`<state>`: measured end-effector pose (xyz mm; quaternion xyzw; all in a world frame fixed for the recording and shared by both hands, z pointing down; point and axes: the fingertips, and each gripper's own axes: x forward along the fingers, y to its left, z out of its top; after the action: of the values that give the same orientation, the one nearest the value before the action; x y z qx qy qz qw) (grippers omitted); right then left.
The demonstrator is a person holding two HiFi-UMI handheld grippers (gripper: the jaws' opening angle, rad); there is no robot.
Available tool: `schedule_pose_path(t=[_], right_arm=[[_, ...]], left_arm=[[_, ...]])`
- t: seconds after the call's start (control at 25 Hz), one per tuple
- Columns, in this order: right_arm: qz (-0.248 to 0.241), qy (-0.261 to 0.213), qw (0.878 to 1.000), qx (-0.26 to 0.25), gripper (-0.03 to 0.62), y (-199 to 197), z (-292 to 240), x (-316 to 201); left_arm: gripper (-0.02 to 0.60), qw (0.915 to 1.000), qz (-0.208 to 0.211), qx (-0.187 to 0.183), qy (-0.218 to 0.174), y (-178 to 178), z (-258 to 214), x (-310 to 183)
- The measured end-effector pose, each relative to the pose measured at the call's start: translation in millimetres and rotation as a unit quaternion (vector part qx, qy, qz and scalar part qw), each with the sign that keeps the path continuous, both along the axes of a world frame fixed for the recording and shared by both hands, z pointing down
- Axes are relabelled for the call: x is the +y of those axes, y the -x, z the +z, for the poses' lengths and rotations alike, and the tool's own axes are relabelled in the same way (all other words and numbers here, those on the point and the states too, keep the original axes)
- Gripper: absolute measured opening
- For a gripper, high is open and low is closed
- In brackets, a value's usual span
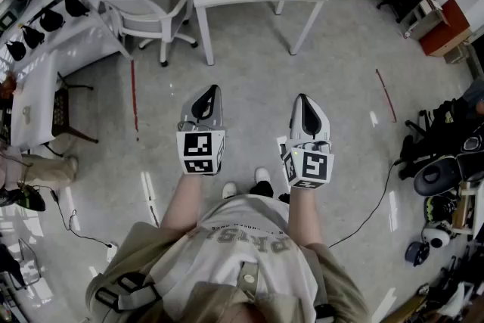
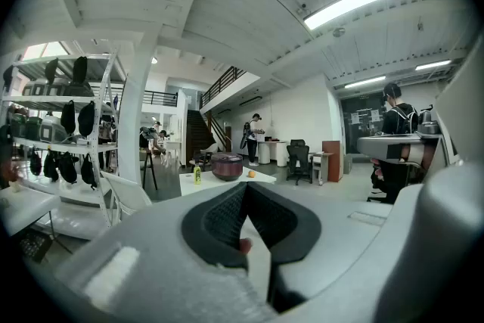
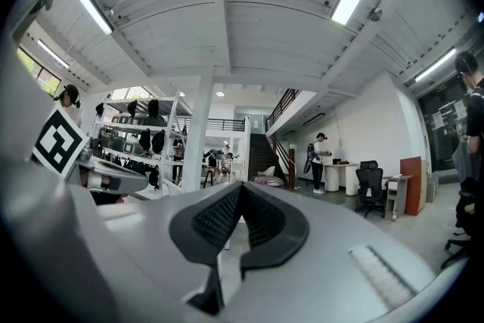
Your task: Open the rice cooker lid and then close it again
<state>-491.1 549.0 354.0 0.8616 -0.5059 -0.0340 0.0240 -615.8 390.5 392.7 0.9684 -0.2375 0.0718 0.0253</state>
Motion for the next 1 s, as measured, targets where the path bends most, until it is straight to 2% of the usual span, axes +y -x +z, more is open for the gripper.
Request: schedule_pose_path(t=[0.48,0.76,1.0], right_arm=[[-0.011,0.003,1.000,0.015,0.000,-10.9,-4.0,7.5],[-0.028,-0.007,0.999,0.019,0.000,-33.9,-10.5,8.6],[-0.054,-0.039,0.998,-0.015,0.000,-62.2,-8.7,6.8]], left_arm=[[0.012,1.0000,-0.003,0.003,-0.003,-15.2,-3.1,8.6],[0.012,0.9998,-0.018,-0.002,-0.007,-36.4,-7.2,11.5],[0.012,0.9989,-0.043,-0.009,-0.017,-51.3,-12.1,5.4]])
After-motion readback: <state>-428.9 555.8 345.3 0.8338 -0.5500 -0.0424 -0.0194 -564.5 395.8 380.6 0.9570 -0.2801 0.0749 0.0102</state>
